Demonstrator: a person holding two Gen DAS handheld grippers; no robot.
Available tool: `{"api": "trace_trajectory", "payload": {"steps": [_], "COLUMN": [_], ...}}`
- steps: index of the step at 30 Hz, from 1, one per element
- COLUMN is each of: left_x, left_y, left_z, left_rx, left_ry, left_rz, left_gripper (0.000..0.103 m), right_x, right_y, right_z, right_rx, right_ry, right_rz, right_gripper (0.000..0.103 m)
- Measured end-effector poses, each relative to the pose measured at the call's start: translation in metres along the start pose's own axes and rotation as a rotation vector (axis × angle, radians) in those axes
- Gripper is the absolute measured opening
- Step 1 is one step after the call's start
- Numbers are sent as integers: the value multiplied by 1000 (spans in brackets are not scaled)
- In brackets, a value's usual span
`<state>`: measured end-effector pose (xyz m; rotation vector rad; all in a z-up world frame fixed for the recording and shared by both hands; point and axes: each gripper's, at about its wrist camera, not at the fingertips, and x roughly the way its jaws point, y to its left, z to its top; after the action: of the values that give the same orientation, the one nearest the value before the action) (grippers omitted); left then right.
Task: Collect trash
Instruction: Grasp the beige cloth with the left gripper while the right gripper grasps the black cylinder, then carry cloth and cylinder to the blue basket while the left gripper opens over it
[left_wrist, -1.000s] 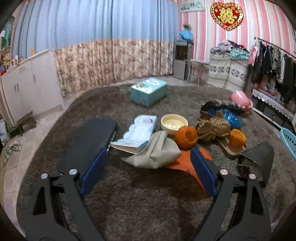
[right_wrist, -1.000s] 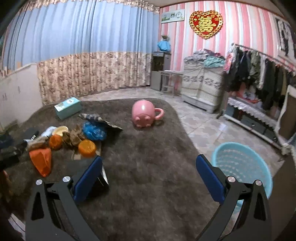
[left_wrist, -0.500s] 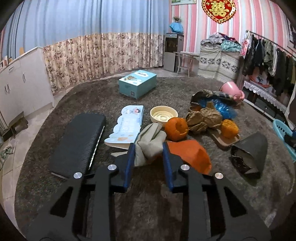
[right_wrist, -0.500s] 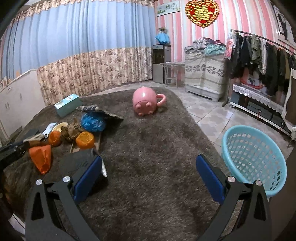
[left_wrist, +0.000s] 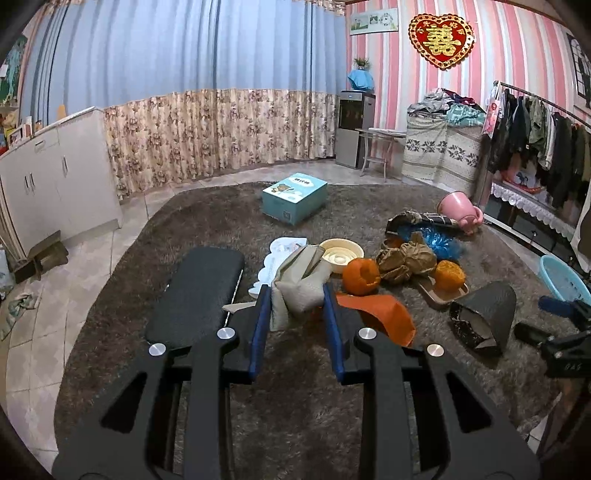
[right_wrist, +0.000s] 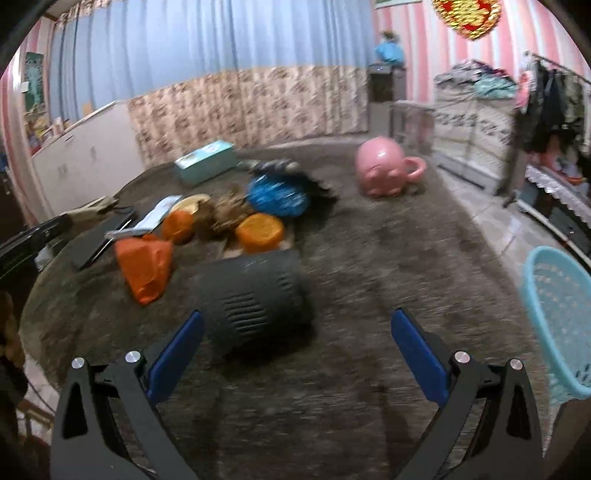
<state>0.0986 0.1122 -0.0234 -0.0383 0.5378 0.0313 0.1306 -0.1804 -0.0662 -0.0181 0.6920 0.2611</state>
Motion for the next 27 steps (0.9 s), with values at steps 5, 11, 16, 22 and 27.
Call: {"api": "trace_trajectory", "payload": {"steps": [5, 11, 16, 22, 27], "left_x": [0, 2, 5, 3, -3], "left_y": [0, 2, -7, -26, -58], "left_z": [-2, -1, 3, 14, 35], "left_rx": [-2, -5, 18, 38, 75], "left_ry": [-2, -15, -22, -38, -89], "left_rz": [1, 4, -3, -24, -60], "left_gripper": [27, 27, 27, 27, 27], "right_x": [20, 37, 37, 13, -34], "right_y": [10, 11, 15, -6, -62], "right_z": [1, 5, 5, 8, 15], "right_rx": [-28, -11, -28, 24, 159], "right_ry": [42, 77, 82, 19, -63], "right_rz": [-13, 1, 17, -34, -149], "right_gripper": [99, 99, 77, 77, 60]}}
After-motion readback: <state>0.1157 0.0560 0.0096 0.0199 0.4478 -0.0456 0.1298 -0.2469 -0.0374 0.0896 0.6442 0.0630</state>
